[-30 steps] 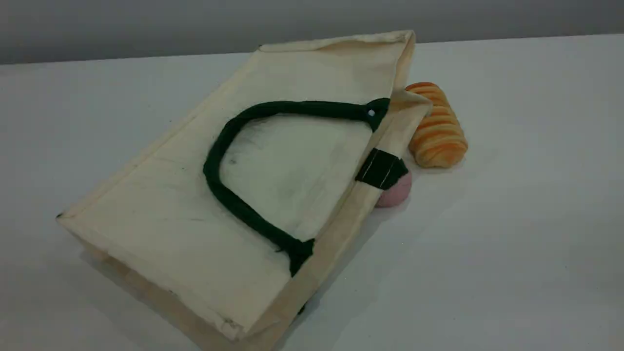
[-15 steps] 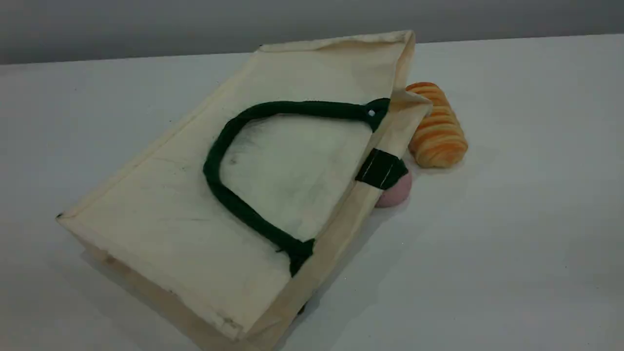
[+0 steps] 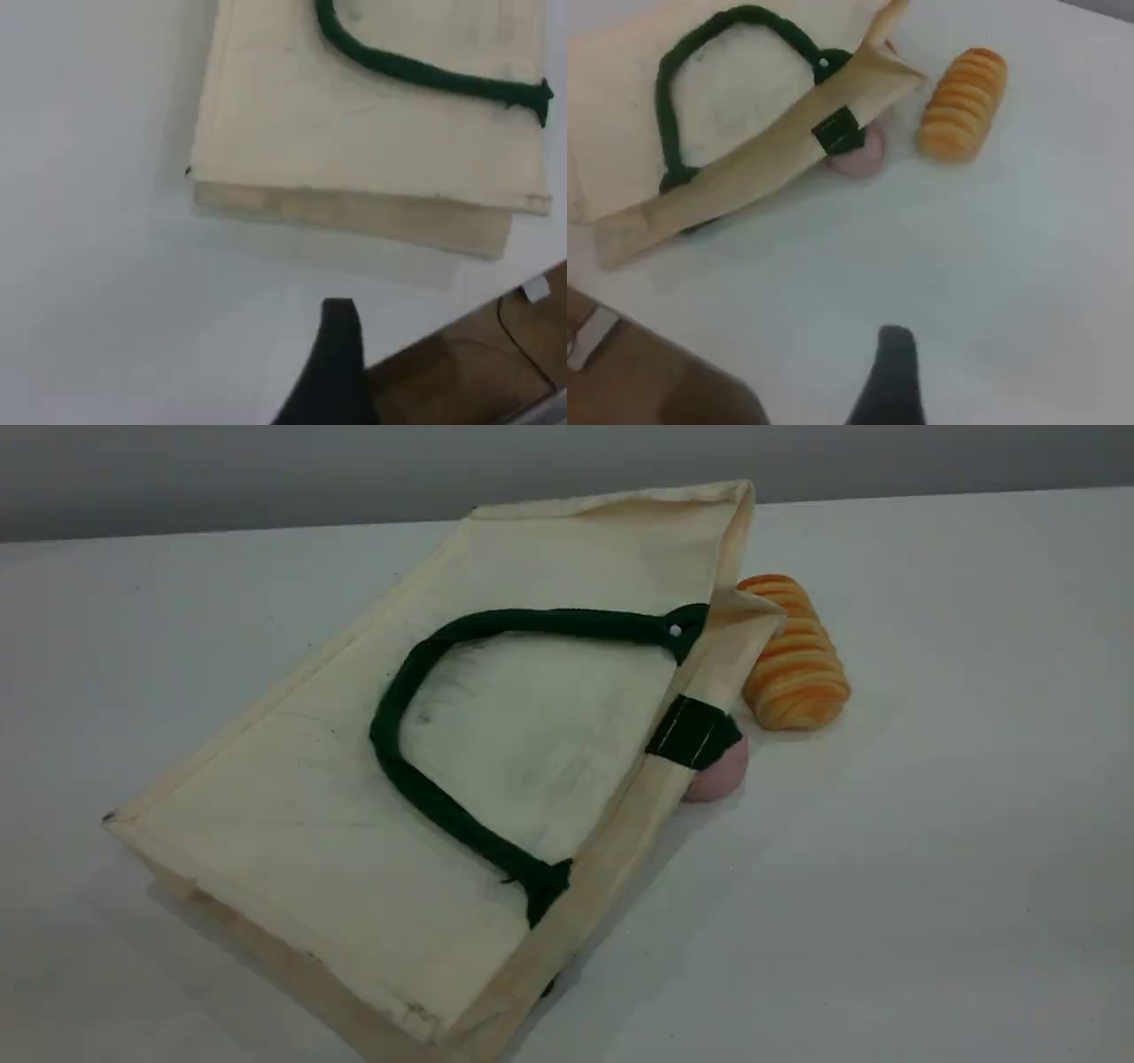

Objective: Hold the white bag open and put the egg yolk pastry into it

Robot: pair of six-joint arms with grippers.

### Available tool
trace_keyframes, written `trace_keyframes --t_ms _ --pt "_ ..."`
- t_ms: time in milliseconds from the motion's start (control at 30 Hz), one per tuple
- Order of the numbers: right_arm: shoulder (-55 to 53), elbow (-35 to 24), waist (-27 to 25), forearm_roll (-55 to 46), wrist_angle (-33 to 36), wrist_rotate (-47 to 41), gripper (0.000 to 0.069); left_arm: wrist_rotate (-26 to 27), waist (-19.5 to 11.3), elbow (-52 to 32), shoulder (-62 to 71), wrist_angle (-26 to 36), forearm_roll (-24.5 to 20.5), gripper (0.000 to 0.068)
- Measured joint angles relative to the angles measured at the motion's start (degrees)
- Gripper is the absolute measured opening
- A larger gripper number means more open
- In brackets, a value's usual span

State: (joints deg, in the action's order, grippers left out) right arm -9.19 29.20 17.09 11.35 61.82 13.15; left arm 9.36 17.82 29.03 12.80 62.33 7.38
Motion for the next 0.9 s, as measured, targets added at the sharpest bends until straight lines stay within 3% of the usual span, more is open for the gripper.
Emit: trace_keyframes --t_ms 133,433,900 --pt "0.12 0.0 -2.69 0.05 0.0 0.0 0.0586 0.0 -3.95 0.0 -1.29 0.0 0.31 0.0577" --pt "7.57 0.0 -13.42 0.05 0.0 0.0 0.0586 0.0 -19.67 0.0 -7.78 0.0 0.26 0.0577" --pt "9.19 0.04 -14.28 0.46 0.07 0.0 0.0586 0.0 -20.55 0.11 -12.84 0.03 0.26 0.0577"
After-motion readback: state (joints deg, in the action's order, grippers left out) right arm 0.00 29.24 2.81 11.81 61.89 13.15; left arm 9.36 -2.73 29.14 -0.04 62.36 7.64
